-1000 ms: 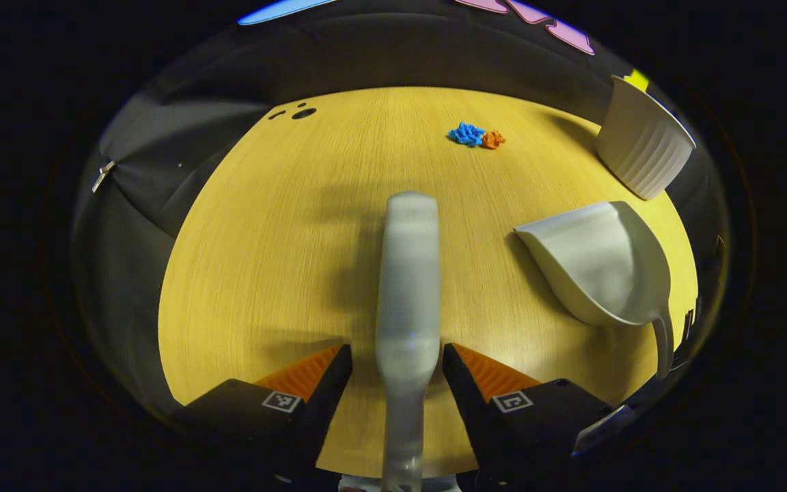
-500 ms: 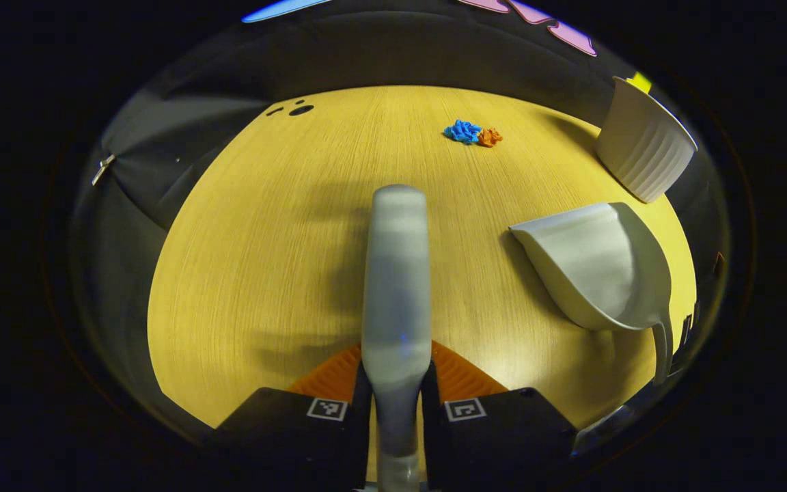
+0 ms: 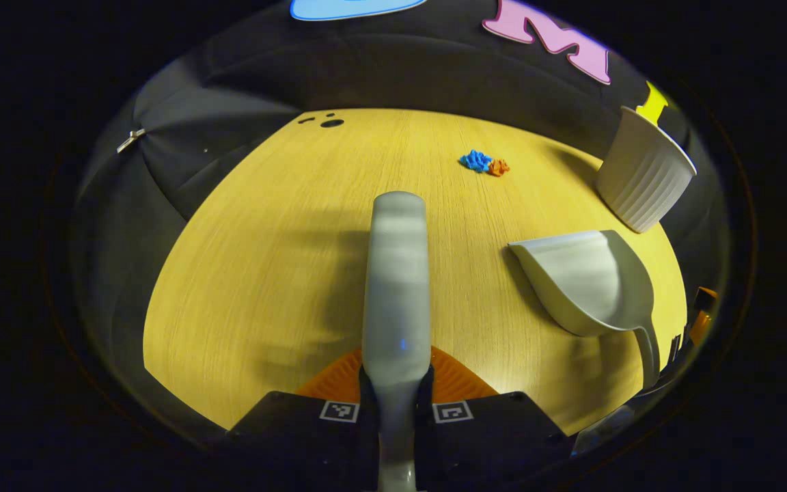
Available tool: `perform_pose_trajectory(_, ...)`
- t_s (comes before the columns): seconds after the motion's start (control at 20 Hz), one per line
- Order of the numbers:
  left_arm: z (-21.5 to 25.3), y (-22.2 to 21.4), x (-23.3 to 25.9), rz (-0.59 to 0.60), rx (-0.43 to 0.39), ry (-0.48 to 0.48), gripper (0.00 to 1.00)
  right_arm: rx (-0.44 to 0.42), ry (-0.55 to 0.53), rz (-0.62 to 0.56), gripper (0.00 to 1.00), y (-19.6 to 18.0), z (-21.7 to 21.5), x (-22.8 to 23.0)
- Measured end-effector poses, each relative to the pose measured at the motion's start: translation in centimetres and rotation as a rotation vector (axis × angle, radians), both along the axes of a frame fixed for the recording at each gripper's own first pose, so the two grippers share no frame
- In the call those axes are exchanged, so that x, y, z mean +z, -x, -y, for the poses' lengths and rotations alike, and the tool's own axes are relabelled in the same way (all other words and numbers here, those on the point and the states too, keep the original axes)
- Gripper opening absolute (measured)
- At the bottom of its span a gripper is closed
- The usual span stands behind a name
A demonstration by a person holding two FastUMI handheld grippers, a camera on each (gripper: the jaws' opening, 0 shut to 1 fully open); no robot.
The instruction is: Pick up the small broom and dustpan from the desktop, sweep the trash into the dustpan with the broom, and then empty the trash into the garbage bin.
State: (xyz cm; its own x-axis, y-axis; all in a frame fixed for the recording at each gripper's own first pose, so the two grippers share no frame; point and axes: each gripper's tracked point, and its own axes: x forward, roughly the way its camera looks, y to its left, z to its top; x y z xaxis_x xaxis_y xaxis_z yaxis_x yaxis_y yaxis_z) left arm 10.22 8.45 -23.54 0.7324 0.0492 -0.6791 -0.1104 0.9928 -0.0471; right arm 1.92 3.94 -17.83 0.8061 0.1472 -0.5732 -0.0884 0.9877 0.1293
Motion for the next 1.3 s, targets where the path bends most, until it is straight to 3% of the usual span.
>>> perform_pose_trajectory(0.2, -0.6, 2.8, 2.5, 0.068, 0.026, 0.022, 0.27, -0.012, 0.061, -0.061, 0.99, -0.1, 0.0, -2.1)
perform_pose_trajectory(0.65, -2.2, 8.0, 3.9, 0.072, 0.117, 0.003, 0.23, -0.036, 0.086, -0.285, 0.99, -1.5, -0.2, -9.8)
perform_pose_trajectory(0.7, -2.1, 8.1, 3.9, 0.068, 0.119, -0.004, 0.25, -0.036, 0.095, -0.293, 0.93, -1.9, 0.0, -10.2)
perform_pose_trajectory(0.75, -2.0, 8.3, 3.9, 0.065, 0.122, -0.006, 0.25, -0.036, 0.107, -0.302, 0.99, -2.3, 0.1, -10.7)
perform_pose_trajectory(0.9, -1.4, 8.4, 3.8, 0.053, 0.136, 0.0, 0.25, -0.044, 0.114, -0.336, 0.98, -2.6, 0.3, -11.7)
perform_pose_trajectory(1.1, -0.7, 7.7, 4.2, 0.048, 0.153, -0.002, 0.25, -0.046, 0.151, -0.325, 0.86, -3.4, 0.5, -12.1)
perform_pose_trajectory(1.3, 0.4, 6.6, 4.4, 0.049, 0.171, 0.016, 0.25, 0.006, 0.165, -0.323, 0.59, -3.3, -0.1, -12.1)
